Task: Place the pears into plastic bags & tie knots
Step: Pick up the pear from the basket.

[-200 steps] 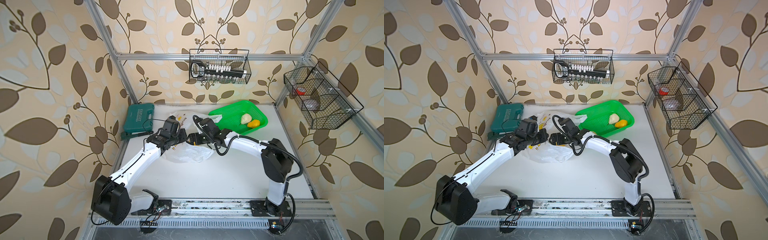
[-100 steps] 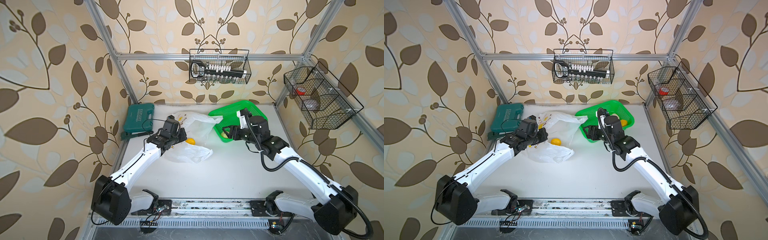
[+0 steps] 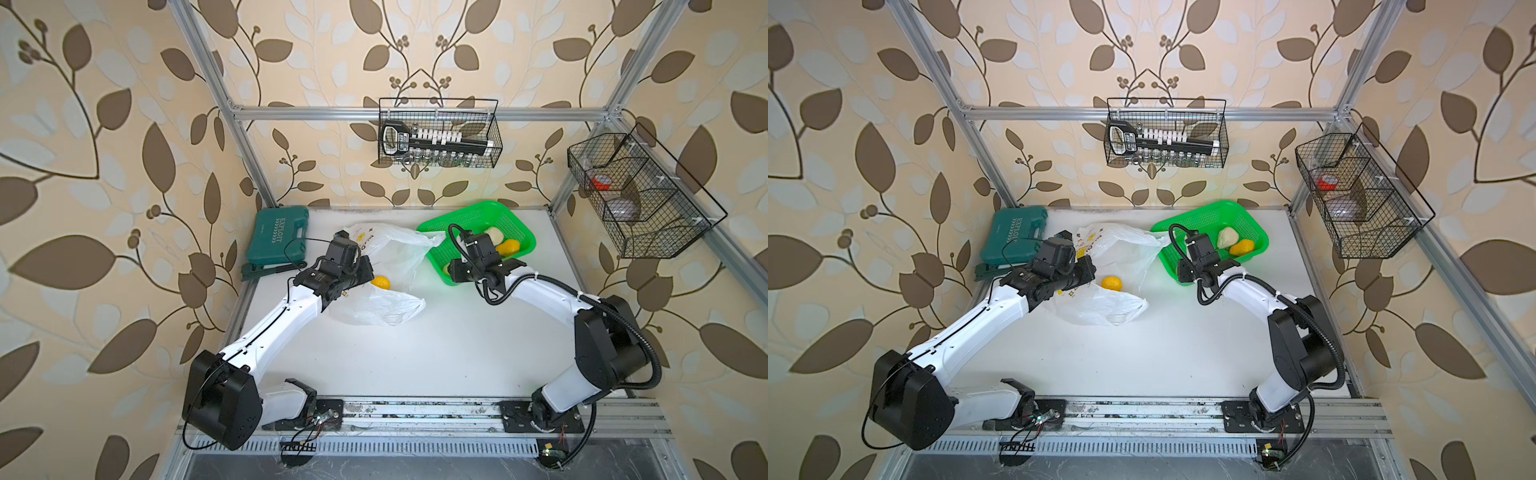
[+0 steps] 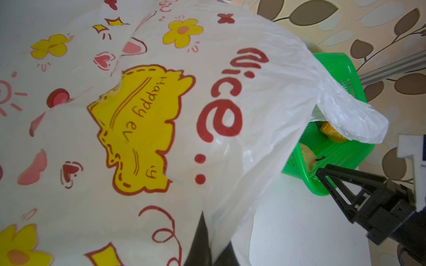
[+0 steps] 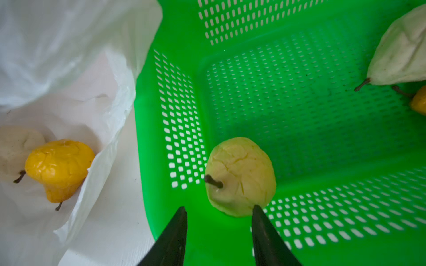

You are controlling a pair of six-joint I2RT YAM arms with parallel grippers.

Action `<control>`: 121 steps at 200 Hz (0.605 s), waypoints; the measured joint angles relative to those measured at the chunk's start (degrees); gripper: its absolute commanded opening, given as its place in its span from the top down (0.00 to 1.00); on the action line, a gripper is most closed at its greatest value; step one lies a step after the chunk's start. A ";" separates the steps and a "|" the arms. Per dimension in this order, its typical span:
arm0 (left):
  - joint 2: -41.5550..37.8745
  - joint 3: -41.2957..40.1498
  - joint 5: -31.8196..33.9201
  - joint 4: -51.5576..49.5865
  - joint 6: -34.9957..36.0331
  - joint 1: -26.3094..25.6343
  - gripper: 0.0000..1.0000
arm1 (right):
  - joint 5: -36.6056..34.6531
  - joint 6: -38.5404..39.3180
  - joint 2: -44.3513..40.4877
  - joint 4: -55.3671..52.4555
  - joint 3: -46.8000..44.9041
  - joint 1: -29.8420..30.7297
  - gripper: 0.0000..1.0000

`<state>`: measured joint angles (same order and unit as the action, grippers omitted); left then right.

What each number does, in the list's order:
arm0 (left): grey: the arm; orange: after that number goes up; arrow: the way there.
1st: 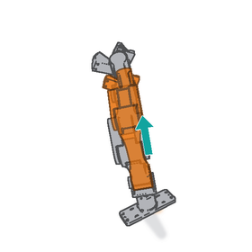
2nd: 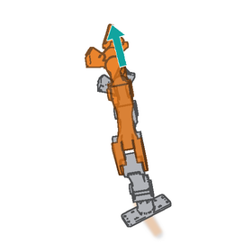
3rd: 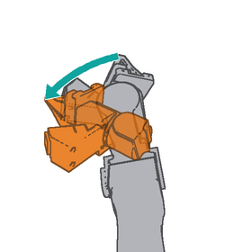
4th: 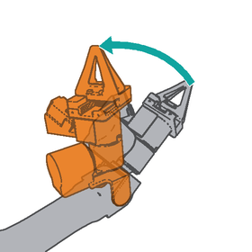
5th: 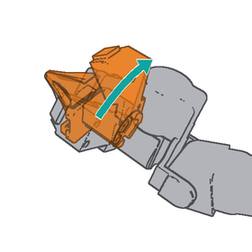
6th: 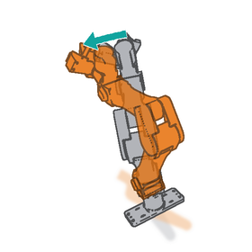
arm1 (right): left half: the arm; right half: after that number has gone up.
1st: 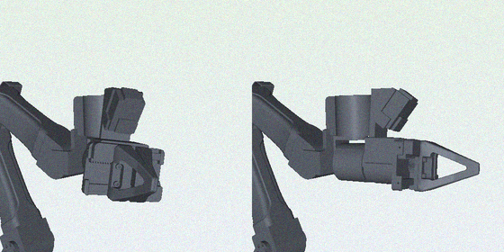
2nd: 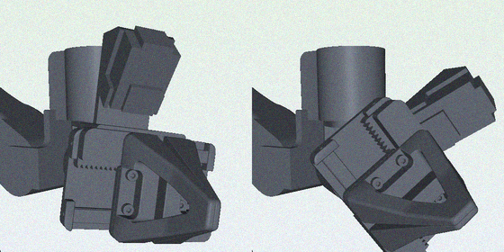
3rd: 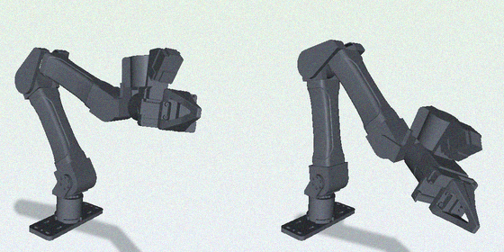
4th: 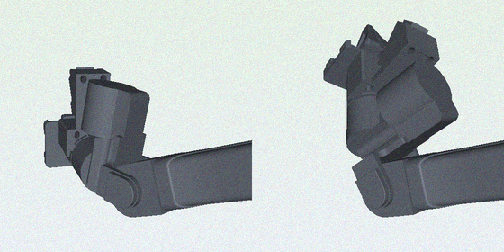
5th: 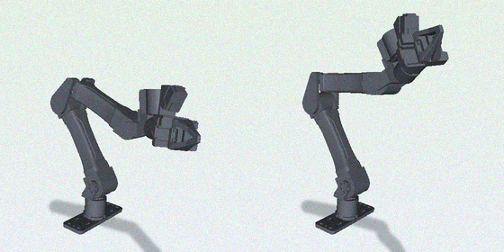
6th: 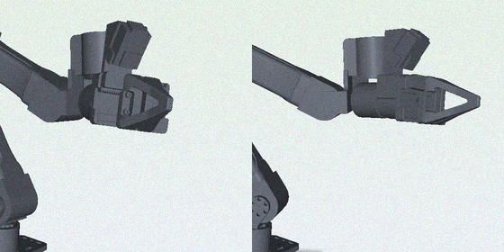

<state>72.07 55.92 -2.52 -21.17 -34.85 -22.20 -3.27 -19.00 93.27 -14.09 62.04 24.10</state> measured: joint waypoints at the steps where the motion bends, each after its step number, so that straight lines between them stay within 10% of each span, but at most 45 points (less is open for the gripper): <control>1: 0.00 0.00 0.00 0.00 -0.02 0.00 1.00 | 0.00 0.02 0.11 0.02 0.09 0.00 0.57; 57: 0.00 0.00 0.00 0.02 -0.02 0.00 1.00 | -1.22 1.68 4.66 1.44 3.48 0.00 1.00; 121: 0.04 0.00 0.00 0.31 0.00 0.00 1.00 | -2.01 2.14 1.55 0.20 3.58 0.00 1.00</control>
<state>72.12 55.92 -2.52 -20.86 -34.85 -22.20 -5.28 -16.86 94.83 -13.89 65.63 24.10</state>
